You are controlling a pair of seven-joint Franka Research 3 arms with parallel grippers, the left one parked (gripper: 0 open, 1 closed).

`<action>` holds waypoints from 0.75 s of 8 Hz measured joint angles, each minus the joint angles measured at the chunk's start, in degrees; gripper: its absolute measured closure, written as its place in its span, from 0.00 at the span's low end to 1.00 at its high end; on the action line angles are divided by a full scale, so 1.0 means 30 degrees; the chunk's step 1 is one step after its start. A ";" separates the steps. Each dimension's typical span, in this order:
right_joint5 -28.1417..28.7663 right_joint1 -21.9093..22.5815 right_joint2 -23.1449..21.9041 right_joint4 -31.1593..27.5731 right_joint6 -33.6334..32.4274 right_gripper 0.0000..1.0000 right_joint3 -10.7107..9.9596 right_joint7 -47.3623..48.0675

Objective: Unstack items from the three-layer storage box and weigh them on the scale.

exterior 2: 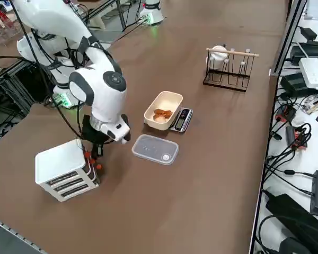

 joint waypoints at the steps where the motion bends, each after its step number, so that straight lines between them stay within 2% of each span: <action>1: 0.0668 0.0212 -0.0003 0.0833 -0.0572 0.84 0.0598 0.0000; 3: 0.0876 0.1150 0.0230 0.1865 -0.1105 0.51 0.1023 0.0057; 4: 0.0413 0.1238 0.0651 0.1982 -0.0977 0.44 0.1013 0.0059; 6: -0.0872 0.0884 0.2115 0.2034 0.0069 0.46 0.0711 0.0068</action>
